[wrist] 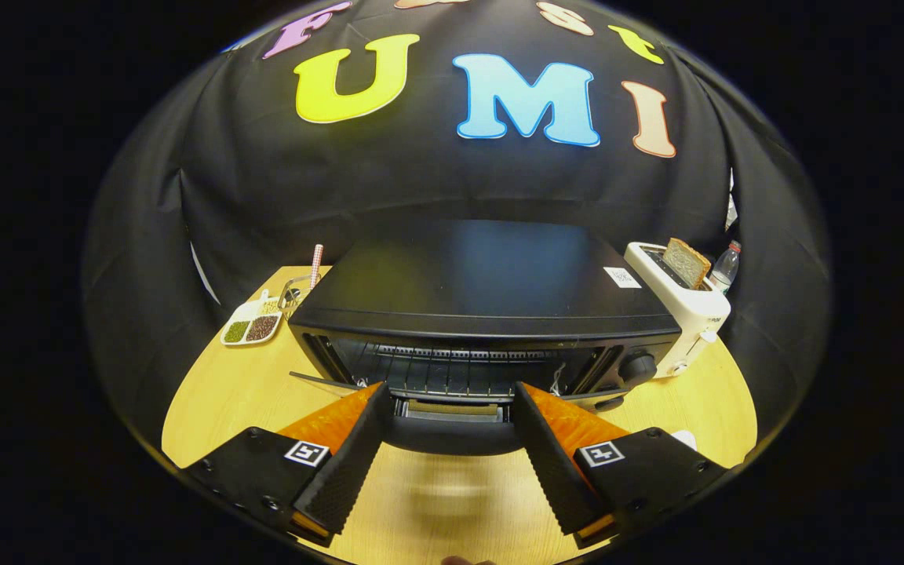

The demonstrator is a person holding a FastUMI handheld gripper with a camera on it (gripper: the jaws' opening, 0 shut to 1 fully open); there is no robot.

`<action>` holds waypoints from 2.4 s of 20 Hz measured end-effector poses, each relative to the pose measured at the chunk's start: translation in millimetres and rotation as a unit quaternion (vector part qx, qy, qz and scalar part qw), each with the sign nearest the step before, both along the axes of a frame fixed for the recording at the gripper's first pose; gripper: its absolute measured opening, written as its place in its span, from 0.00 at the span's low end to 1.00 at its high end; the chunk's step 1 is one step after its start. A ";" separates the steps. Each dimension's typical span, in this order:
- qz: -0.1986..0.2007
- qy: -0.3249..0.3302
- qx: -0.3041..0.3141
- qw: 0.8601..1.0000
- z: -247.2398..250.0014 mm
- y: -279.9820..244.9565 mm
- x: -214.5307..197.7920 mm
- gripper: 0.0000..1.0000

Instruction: Open the toaster oven, put the food inside, and close the toaster oven door.

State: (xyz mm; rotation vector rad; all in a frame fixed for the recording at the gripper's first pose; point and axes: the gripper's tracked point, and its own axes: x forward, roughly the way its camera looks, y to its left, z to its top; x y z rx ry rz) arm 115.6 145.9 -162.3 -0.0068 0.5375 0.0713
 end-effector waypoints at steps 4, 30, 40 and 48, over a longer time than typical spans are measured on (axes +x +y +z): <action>0.006 0.012 0.002 1.000 -7.8 -0.4 -13.1 1.00; 0.032 0.171 -0.015 0.985 -98.0 -110.6 -134.8 0.99; -0.008 0.162 -0.044 0.986 -75.3 -242.8 -147.0 0.98; 0.018 0.218 -0.060 0.974 -114.4 -323.8 -123.5 0.98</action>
